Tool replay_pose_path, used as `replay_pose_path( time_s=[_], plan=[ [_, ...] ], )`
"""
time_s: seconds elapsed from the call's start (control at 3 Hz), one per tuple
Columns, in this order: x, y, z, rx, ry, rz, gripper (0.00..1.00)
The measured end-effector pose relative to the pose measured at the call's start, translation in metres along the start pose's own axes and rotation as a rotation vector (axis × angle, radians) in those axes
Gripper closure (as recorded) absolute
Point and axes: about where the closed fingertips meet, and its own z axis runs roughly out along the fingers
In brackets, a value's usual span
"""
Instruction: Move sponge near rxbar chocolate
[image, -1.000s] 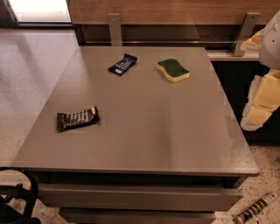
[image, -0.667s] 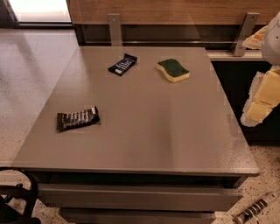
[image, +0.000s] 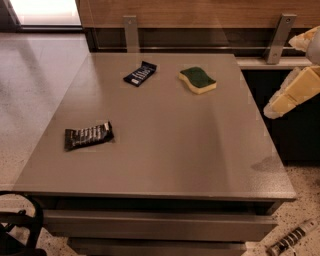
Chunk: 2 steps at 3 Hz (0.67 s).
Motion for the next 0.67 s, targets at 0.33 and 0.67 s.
replay_pose_path(
  time_s=[0.33, 0.67],
  plan=[
    [-0.012, -0.034, 0.022, 0.049, -0.170, 0.077, 0.00],
    [-0.025, -0.056, 0.043, 0.071, -0.313, 0.119, 0.00]
  ],
)
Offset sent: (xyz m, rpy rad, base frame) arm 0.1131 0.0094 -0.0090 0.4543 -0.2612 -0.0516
